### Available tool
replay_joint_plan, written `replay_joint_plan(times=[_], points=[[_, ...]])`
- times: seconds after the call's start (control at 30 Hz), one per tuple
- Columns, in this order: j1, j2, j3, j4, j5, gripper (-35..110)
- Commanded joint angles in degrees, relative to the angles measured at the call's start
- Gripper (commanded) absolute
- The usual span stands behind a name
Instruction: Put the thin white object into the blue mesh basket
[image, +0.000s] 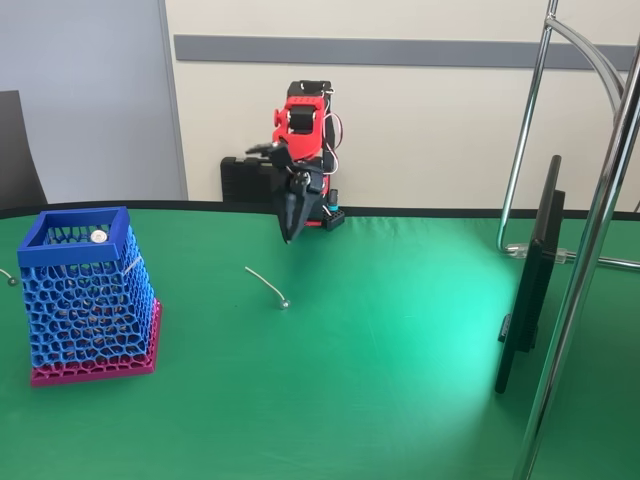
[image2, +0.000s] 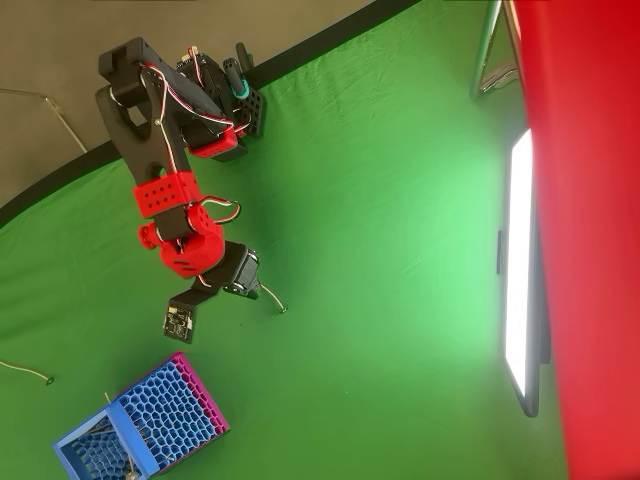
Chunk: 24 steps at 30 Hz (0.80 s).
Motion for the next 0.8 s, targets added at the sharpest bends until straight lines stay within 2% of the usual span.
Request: replay_joint_plan(times=[0.0, 0.4, 0.77], points=[[0.44, -2.02, -3.6, -0.7, -4.83, 1], [3.96, -11.07, -7.47, 0.26, -32.17, 2], [4.48, -14.94, -4.13, -3.16, -39.81, 14]])
